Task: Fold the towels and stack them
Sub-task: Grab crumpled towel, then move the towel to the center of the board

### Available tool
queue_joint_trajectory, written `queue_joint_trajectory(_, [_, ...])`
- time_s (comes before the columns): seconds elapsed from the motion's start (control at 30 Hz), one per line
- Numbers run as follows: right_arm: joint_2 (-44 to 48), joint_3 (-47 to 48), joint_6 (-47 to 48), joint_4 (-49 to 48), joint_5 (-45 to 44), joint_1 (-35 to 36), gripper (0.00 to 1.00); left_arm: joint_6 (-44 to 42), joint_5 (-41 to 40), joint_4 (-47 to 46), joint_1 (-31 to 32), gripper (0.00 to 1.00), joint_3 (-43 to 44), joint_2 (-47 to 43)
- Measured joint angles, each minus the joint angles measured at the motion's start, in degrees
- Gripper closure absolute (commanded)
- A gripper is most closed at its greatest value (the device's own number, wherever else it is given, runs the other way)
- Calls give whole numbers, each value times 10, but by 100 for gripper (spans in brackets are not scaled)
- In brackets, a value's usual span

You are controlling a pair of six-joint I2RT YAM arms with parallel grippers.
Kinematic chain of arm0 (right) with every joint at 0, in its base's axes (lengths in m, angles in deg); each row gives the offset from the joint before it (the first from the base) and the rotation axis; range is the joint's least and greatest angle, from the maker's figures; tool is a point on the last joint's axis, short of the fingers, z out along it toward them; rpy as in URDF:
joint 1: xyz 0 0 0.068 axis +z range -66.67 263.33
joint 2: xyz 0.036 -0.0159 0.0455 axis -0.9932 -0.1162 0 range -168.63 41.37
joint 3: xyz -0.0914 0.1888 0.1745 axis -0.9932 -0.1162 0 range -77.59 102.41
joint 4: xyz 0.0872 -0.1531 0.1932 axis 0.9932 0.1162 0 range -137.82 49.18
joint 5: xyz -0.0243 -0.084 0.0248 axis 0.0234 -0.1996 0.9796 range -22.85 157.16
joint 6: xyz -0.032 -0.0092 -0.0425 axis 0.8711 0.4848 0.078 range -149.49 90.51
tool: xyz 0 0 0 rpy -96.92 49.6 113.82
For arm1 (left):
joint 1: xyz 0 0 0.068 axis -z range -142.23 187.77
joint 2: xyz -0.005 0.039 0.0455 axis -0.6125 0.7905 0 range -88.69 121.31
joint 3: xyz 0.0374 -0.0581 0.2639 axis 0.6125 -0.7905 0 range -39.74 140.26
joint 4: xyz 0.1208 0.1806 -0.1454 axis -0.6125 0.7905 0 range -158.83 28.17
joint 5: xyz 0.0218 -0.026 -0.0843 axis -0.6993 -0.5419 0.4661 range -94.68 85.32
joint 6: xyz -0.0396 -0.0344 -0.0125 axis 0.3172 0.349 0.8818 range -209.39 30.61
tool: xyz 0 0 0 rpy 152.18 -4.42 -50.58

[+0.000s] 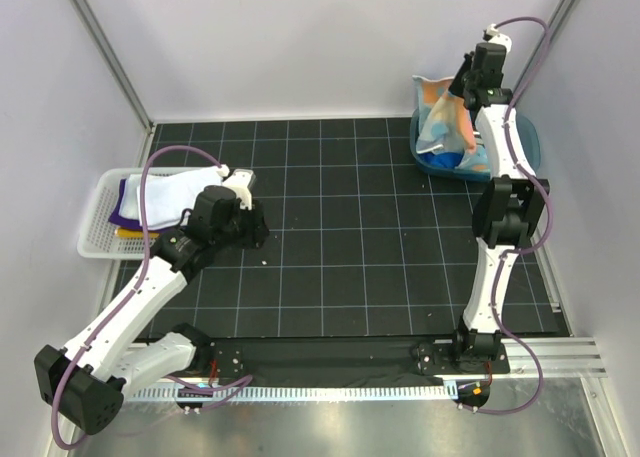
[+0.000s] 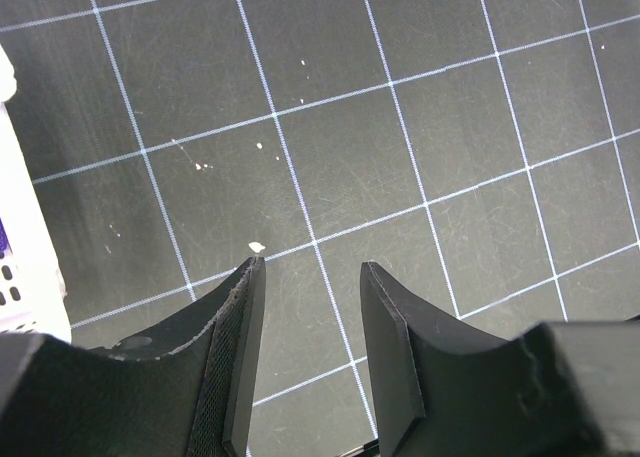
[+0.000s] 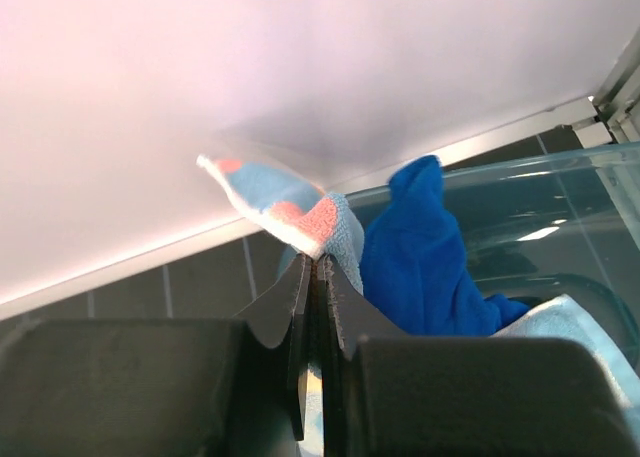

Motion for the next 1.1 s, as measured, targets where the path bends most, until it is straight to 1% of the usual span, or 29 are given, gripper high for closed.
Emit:
queue_joint_trajectory(0.17, [39, 0, -17, 7, 14, 1, 99, 0, 0, 0, 0, 54, 0, 0])
queue_joint_trajectory(0.4, [131, 0, -27, 5, 21, 10, 99, 0, 0, 0, 0, 55, 0, -6])
queue_joint_trajectory(0.5, [165, 2, -33, 0, 31, 18, 99, 0, 0, 0, 0, 54, 0, -11])
queue_joint_trajectory(0.6, [177, 18, -37, 0, 40, 37, 99, 0, 0, 0, 0, 54, 0, -15])
queue_joint_trajectory(0.77, [177, 45, -35, 12, 44, 102, 99, 0, -1, 0, 0, 55, 0, -23])
queue_joint_trajectory(0.97, [177, 43, -39, 23, 44, 200, 99, 0, -15, 4, -1, 54, 0, -37])
queue_joint_trajectory(1.03, [191, 12, -42, 17, 37, 233, 99, 0, -22, 4, -1, 54, 0, -44])
queue_joint_trajectory(1.1, [217, -47, -50, 9, 29, 262, 99, 0, -29, 5, -2, 54, 0, -52])
